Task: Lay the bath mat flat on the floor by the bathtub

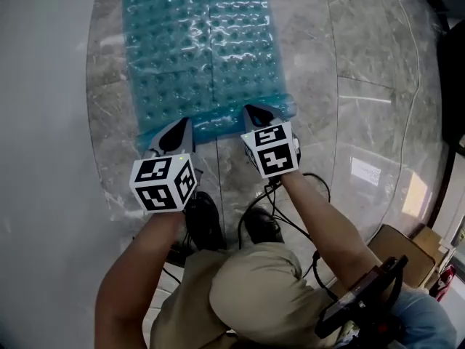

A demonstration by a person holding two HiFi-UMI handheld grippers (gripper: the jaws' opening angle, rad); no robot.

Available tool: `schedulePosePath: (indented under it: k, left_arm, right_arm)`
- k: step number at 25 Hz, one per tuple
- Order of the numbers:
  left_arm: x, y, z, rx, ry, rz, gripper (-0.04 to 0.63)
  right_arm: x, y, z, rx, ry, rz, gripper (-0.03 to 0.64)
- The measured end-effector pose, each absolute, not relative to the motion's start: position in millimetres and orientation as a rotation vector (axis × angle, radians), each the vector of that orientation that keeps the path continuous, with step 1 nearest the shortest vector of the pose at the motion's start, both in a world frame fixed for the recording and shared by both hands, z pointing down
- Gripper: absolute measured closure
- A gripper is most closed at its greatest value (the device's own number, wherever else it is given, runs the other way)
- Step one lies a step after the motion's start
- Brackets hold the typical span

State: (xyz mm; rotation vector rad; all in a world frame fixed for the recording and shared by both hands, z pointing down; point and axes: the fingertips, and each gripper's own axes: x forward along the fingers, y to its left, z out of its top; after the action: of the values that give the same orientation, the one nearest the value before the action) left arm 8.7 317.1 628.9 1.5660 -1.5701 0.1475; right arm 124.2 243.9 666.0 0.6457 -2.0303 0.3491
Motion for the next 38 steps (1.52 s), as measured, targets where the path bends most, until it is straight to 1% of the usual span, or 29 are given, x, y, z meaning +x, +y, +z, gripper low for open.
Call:
schedulePosePath:
  k: [2, 4, 8, 13, 17, 20, 23, 26, 30, 33, 38]
  left_arm:
    - [7, 306, 631, 1.462, -1.548, 0.004, 0.588]
    - [12, 311, 652, 1.35, -1.485, -0.052, 0.588]
    - [28, 325, 679, 1.32, -1.422, 0.0, 0.588]
    - [54, 357, 694, 1.328, -1.398, 0.083, 0.589]
    - [78, 383, 701, 1.347, -1.379, 0.113, 0.589]
    - [73, 377, 666, 1.44, -1.454, 0.073, 0.589]
    - [58, 367, 640, 1.525, -1.541, 0.114, 0.588]
    - [53, 374, 658, 1.443, -1.521, 0.151, 0.589]
    - [68, 414, 695, 1.34, -1.421, 0.261, 0.589]
    - [80, 433, 700, 1.37, -1.407, 0.322, 0.589]
    - [87, 442, 700, 1.362, -1.404, 0.295, 0.589]
  right_arm:
    - [134, 256, 668, 0.672, -2.003, 0.371, 0.611]
    - [139, 266, 674, 0.679, -1.994, 0.365, 0.609]
    - [151, 281, 675, 0.73, -2.035, 0.342, 0.611]
    - [144, 266, 620, 0.786, -2.231, 0.354, 0.609]
    - [145, 264, 659, 0.716, -2.12, 0.362, 0.609]
    - [161, 297, 683, 0.642, -2.063, 0.366, 0.611]
    - [179, 325, 678, 0.646, -2.116, 0.336, 0.611]
    - [193, 347, 685, 0.608, -2.116, 0.297, 0.611]
    - [194, 356, 689, 0.586, -2.176, 0.303, 0.611]
    - [195, 361, 686, 0.583, -2.217, 0.332, 0.609]
    - [207, 372, 679, 0.606, -2.228, 0.352, 0.609]
